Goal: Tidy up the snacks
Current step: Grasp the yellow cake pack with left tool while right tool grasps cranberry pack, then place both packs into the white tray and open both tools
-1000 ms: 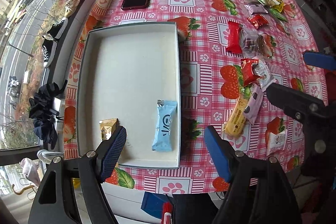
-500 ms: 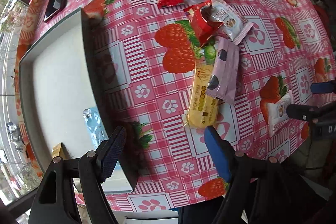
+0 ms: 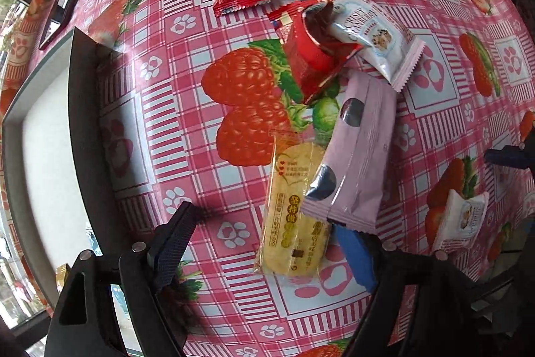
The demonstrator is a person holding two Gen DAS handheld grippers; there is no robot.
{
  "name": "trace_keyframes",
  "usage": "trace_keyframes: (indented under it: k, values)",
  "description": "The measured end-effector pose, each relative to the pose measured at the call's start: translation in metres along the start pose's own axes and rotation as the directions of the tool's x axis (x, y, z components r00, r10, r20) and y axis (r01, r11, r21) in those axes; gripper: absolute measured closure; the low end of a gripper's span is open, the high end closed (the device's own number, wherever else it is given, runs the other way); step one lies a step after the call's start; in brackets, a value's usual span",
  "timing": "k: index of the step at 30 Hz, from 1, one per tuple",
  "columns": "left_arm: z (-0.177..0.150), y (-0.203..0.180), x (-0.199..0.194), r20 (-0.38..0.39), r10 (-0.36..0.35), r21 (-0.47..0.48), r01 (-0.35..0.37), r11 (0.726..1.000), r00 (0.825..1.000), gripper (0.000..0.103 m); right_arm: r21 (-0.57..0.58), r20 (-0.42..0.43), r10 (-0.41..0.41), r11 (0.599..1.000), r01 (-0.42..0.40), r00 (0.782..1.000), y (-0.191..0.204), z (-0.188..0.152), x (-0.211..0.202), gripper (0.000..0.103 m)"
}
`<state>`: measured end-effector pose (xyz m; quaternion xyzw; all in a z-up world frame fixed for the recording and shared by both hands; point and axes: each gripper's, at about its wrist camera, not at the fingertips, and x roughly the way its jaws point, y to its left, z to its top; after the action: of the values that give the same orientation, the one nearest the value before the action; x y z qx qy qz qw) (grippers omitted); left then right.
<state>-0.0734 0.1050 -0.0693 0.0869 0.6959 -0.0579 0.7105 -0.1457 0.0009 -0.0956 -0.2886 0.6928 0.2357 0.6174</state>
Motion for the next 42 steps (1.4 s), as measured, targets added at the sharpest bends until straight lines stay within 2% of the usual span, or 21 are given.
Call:
trace_keyframes:
  k: [4,9,11,12,13,14,16,17,18,19,20,21,24,27,30,35,42]
  values:
    - [-0.001,0.007,-0.001,0.003,0.007,-0.022,-0.007,1.0,1.0,0.017,0.112,0.02,0.069,0.991,-0.071,0.997,-0.023,0.009,-0.002,0.0]
    - [-0.005,0.009,-0.003,-0.004,-0.002,-0.051,0.002,0.999,1.0,0.018,0.137,-0.009,0.075,0.988,-0.073,0.997,-0.029,0.016,-0.003,0.0]
    - [-0.001,0.003,-0.004,-0.009,-0.021,-0.05,0.021,0.999,1.0,0.026,0.166,-0.025,0.076,0.984,-0.07,0.997,-0.031,0.024,-0.001,0.0]
    - [0.0,-0.001,-0.007,-0.01,-0.028,-0.045,0.027,0.999,1.0,0.035,0.181,-0.028,0.077,0.981,-0.071,0.997,-0.027,0.032,0.0,0.002]
    - [0.001,-0.004,-0.01,-0.008,-0.033,-0.037,0.033,0.999,0.999,0.052,0.194,-0.029,0.081,0.978,-0.074,0.996,-0.028,0.035,-0.002,0.004]
    - [0.003,-0.01,-0.011,-0.01,-0.039,-0.03,0.039,0.999,0.999,0.062,0.203,-0.026,0.081,0.976,-0.074,0.996,-0.031,0.036,-0.003,0.011]
    - [0.004,-0.011,-0.011,-0.024,-0.043,-0.033,0.042,0.999,0.999,0.064,0.212,-0.016,0.078,0.975,-0.073,0.997,-0.032,0.037,-0.012,0.026]
    - [0.003,-0.01,-0.012,-0.024,-0.053,-0.039,0.052,0.998,0.998,0.064,0.217,-0.012,0.077,0.973,-0.073,0.997,-0.035,0.038,-0.016,0.038]
    - [0.001,-0.007,-0.012,-0.027,-0.062,-0.046,0.061,0.997,0.998,0.064,0.226,-0.008,0.078,0.971,-0.074,0.997,-0.038,0.036,-0.021,0.046]
    - [-0.001,-0.004,-0.013,-0.031,-0.074,-0.056,0.072,0.996,0.997,0.064,0.244,-0.011,0.096,0.965,-0.091,0.995,-0.044,0.038,-0.025,0.048]
    - [-0.003,-0.001,-0.015,-0.029,-0.087,-0.065,0.085,0.994,0.996,0.064,0.265,-0.009,0.095,0.96,-0.089,0.995,-0.046,0.038,-0.029,0.06]
    - [-0.005,0.003,-0.019,-0.023,-0.097,-0.072,0.095,0.993,0.995,0.064,0.289,-0.001,0.11,0.951,-0.105,0.994,-0.05,0.031,-0.033,0.06]
    - [-0.013,0.015,-0.032,0.0,-0.11,-0.082,0.11,0.991,0.994,0.064,0.374,0.055,0.227,0.899,-0.23,0.972,-0.075,0.023,-0.038,0.061]
    - [-0.02,0.025,-0.047,0.024,-0.121,-0.098,0.122,0.988,0.992,0.064,0.389,0.093,0.271,0.876,-0.286,0.958,-0.083,0.024,-0.051,0.06]
    - [-0.026,0.037,-0.062,0.055,-0.115,-0.11,0.12,0.987,0.992,0.064,0.381,0.11,0.288,0.872,-0.308,0.951,-0.085,0.033,-0.069,0.06]
    - [-0.035,0.066,-0.083,0.102,-0.101,-0.165,0.117,0.979,0.99,0.064,0.341,0.141,0.325,0.871,-0.354,0.935,-0.071,0.075,-0.093,0.06]
    - [-0.06,0.137,-0.092,0.146,-0.037,-0.3,0.08,0.95,0.989,0.064,0.236,0.186,0.385,0.876,-0.421,0.904,-0.03,0.133,-0.132,0.06]
